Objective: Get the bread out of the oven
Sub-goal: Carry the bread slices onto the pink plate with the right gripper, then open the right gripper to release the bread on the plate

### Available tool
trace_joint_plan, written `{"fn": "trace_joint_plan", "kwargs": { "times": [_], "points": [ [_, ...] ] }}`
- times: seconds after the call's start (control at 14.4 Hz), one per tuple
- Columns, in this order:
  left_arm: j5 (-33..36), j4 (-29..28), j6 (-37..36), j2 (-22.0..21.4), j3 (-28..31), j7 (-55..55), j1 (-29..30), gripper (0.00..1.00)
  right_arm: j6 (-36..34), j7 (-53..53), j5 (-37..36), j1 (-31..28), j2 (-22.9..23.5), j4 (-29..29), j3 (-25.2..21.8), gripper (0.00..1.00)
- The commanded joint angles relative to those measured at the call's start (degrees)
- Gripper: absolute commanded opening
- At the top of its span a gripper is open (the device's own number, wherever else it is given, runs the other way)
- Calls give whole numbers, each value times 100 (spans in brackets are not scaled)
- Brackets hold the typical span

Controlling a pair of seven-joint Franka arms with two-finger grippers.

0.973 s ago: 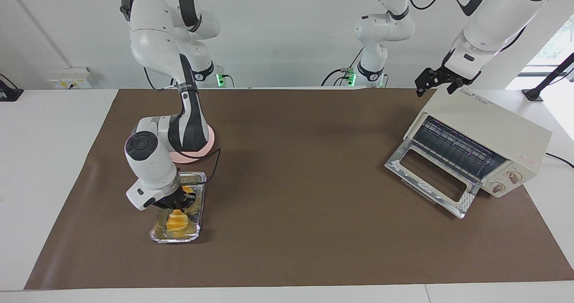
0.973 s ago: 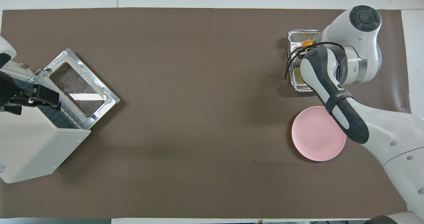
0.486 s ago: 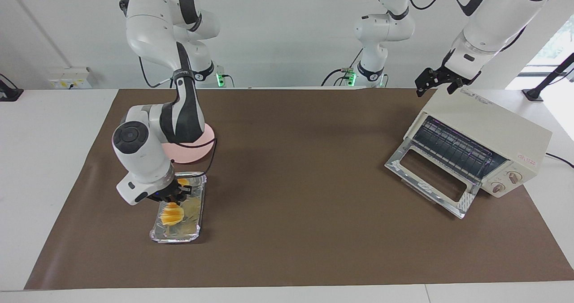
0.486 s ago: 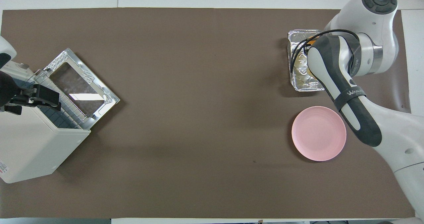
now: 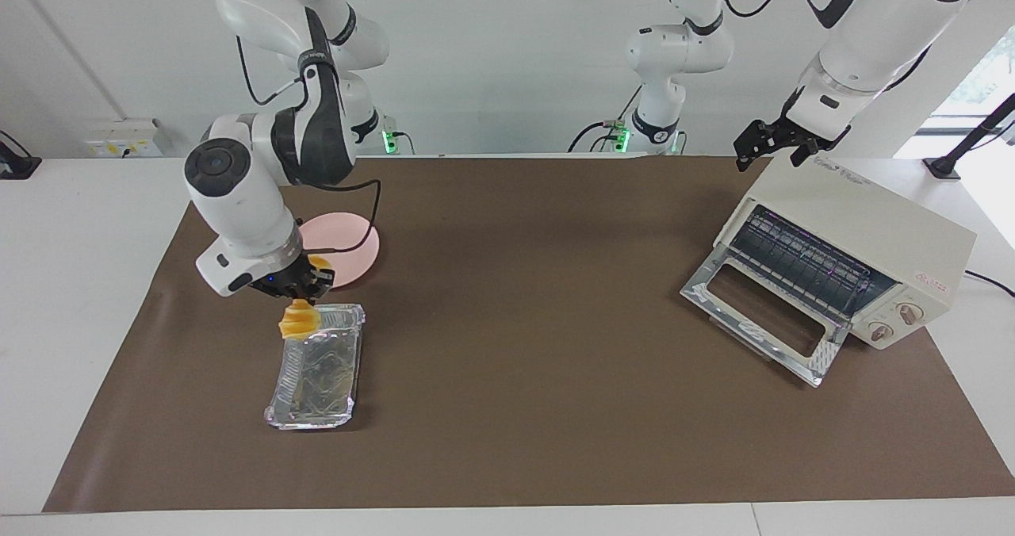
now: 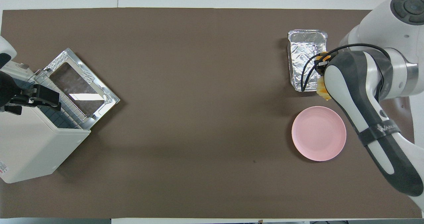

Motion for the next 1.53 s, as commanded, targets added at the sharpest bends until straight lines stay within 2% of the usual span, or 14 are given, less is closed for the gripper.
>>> {"fn": "trace_joint_plan", "kwargs": {
  "times": [0.0,0.21,0.49,0.83,1.18,1.25,1.32,1.46],
  "points": [
    [-87,-55,-14,-96,-12,-30,56,100,820,146,58,15,-1207,-1848,36,0],
    [-87,-55,-14,-87,-12,-30,56,100,1724,190,58,24,-2076,-3298,36,0],
    [-87,-55,-14,-96,-12,-30,56,100,2911,278,58,33,-2369,-4382,45,0],
    [-87,-55,-14,-96,-12,-30,56,100,3976,278,58,129,-2168,-4972,54,0],
    [-87,-55,-14,-96,-12,-30,56,100,4039,305,58,130,-2053,-4973,54,0],
    [-87,-55,-14,-87,-12,-30,56,100,4039,305,58,130,-2053,-4964,54,41],
    [-87,-55,-14,-95,-12,-30,56,100,4039,313,58,130,-2053,-4964,54,99],
    [-87,-55,-14,-96,-12,-30,56,100,4004,305,58,130,-2044,-4938,54,100]
  ]
}}
